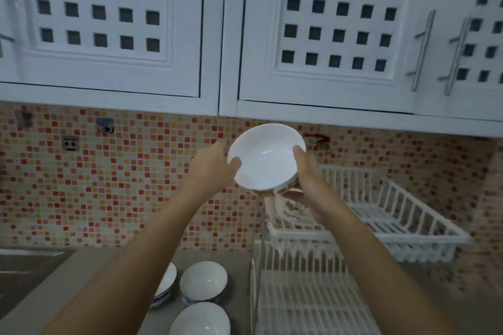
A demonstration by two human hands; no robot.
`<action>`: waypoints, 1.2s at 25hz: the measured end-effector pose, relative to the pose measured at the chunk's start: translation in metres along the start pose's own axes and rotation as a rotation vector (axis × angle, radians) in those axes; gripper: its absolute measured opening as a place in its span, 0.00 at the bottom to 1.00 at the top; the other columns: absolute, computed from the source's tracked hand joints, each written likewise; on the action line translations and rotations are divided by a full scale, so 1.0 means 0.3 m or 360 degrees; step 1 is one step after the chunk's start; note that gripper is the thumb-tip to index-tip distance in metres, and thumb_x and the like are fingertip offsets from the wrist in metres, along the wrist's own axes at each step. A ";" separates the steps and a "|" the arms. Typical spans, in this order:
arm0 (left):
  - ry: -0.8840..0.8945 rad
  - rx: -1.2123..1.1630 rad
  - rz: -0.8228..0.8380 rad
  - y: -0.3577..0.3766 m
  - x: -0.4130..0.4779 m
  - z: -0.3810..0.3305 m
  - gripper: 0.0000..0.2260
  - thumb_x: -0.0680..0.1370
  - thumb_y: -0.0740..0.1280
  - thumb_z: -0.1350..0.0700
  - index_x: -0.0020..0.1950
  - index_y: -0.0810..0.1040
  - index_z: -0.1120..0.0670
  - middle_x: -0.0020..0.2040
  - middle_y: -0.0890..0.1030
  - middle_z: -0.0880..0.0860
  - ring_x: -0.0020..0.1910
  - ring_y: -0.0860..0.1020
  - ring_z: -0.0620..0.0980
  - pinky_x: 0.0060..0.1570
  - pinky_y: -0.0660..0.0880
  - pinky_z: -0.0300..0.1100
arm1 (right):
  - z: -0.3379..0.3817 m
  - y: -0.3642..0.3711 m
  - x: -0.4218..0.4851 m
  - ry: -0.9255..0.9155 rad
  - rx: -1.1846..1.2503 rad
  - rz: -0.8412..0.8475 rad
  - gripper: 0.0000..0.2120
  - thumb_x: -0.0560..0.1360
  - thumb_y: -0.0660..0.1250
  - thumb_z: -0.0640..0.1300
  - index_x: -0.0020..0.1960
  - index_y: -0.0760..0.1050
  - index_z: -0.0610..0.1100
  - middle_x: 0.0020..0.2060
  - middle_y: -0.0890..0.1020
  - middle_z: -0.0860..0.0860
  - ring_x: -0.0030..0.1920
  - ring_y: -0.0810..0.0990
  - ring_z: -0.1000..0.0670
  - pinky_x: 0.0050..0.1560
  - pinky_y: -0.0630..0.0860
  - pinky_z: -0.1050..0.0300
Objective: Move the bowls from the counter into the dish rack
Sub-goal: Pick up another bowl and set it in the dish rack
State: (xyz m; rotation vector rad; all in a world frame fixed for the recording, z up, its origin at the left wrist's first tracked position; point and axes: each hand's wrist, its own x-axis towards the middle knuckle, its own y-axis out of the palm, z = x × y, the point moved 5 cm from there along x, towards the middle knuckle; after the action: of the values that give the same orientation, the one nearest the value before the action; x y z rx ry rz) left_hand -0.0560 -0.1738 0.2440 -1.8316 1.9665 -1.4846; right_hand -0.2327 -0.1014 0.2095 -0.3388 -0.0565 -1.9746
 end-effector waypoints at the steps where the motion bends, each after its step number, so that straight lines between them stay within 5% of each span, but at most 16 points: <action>1: 0.0112 -0.0003 -0.0064 0.011 0.008 -0.059 0.19 0.78 0.62 0.52 0.67 0.70 0.57 0.56 0.80 0.57 0.47 0.79 0.55 0.39 0.77 0.44 | 0.011 -0.057 -0.008 -0.0043 -0.0115 0.0007 0.28 0.75 0.53 0.67 0.71 0.57 0.56 0.68 0.68 0.48 0.63 0.73 0.44 0.52 0.79 0.49; 5: 0.0855 0.0127 -0.0137 0.083 0.024 -0.330 0.26 0.78 0.64 0.54 0.74 0.60 0.48 0.75 0.64 0.50 0.71 0.65 0.52 0.68 0.65 0.49 | 0.057 -0.211 -0.054 -0.0306 -0.0286 0.0084 0.22 0.76 0.59 0.60 0.67 0.61 0.56 0.57 0.75 0.53 0.49 0.81 0.52 0.38 0.81 0.60; 8: 0.1156 0.0327 -0.0073 0.158 0.079 -0.450 0.21 0.78 0.64 0.56 0.71 0.68 0.48 0.67 0.75 0.52 0.63 0.75 0.53 0.63 0.73 0.50 | 0.072 -0.279 -0.063 -0.0419 -0.0446 0.0077 0.24 0.74 0.60 0.62 0.68 0.61 0.58 0.57 0.75 0.55 0.45 0.79 0.56 0.32 0.75 0.68; 10: 0.1225 0.0328 -0.0167 0.187 0.111 -0.487 0.12 0.78 0.63 0.58 0.61 0.78 0.54 0.53 0.84 0.56 0.51 0.82 0.56 0.53 0.78 0.49 | 0.070 -0.333 -0.059 -0.0467 -0.0554 0.0081 0.31 0.71 0.61 0.66 0.71 0.58 0.59 0.62 0.72 0.56 0.53 0.78 0.54 0.41 0.77 0.64; 13: 0.1122 0.0027 -0.0413 0.209 0.120 -0.467 0.12 0.78 0.64 0.60 0.58 0.82 0.54 0.46 0.86 0.55 0.42 0.83 0.53 0.43 0.73 0.32 | 0.040 -0.426 -0.041 -0.0442 -0.0591 0.0134 0.46 0.64 0.68 0.68 0.74 0.48 0.61 0.67 0.66 0.56 0.65 0.69 0.53 0.56 0.76 0.54; 17: 0.0777 -0.0386 -0.0506 0.263 0.090 -0.389 0.13 0.78 0.64 0.62 0.61 0.80 0.56 0.44 0.85 0.54 0.37 0.78 0.47 0.34 0.68 0.17 | -0.006 -0.488 -0.020 -0.0484 -0.0720 0.0147 0.42 0.63 0.76 0.57 0.72 0.61 0.56 0.64 0.71 0.56 0.64 0.71 0.53 0.51 0.78 0.59; 19: 0.0675 -0.0517 -0.0183 0.311 0.088 -0.337 0.16 0.77 0.65 0.59 0.65 0.76 0.53 0.54 0.83 0.51 0.45 0.80 0.47 0.39 0.75 0.21 | -0.007 -0.494 0.000 -0.0606 -0.0915 0.0085 0.42 0.59 0.79 0.56 0.69 0.66 0.53 0.60 0.72 0.55 0.61 0.72 0.53 0.56 0.77 0.54; 21: 0.0617 -0.0645 0.0374 0.360 0.077 -0.285 0.25 0.72 0.67 0.52 0.69 0.68 0.47 0.63 0.77 0.48 0.57 0.78 0.48 0.50 0.80 0.38 | -0.008 -0.473 0.018 -0.0728 -0.1213 0.0123 0.45 0.57 0.80 0.58 0.70 0.66 0.52 0.56 0.70 0.54 0.57 0.70 0.54 0.57 0.73 0.55; 24: 0.0605 -0.0614 0.0919 0.395 0.042 -0.238 0.36 0.64 0.66 0.43 0.71 0.59 0.40 0.70 0.68 0.45 0.65 0.71 0.46 0.58 0.74 0.44 | -0.024 -0.414 0.035 -0.0930 -0.1607 0.0214 0.47 0.59 0.78 0.60 0.72 0.63 0.51 0.53 0.66 0.53 0.54 0.66 0.55 0.55 0.71 0.60; 30: 0.0566 -0.0035 0.0641 0.440 0.057 -0.204 0.33 0.62 0.76 0.40 0.61 0.62 0.38 0.67 0.67 0.49 0.62 0.72 0.52 0.59 0.77 0.53 | -0.085 -0.356 0.046 -0.1277 -0.2034 0.0245 0.44 0.61 0.76 0.61 0.71 0.65 0.49 0.63 0.69 0.47 0.62 0.68 0.48 0.55 0.76 0.51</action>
State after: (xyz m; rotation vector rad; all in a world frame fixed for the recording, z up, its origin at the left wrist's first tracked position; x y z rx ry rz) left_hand -0.1953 -0.1757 0.1981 -1.1318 2.3302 -1.7357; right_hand -0.3396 -0.0736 0.2008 -1.8558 0.7168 -1.3602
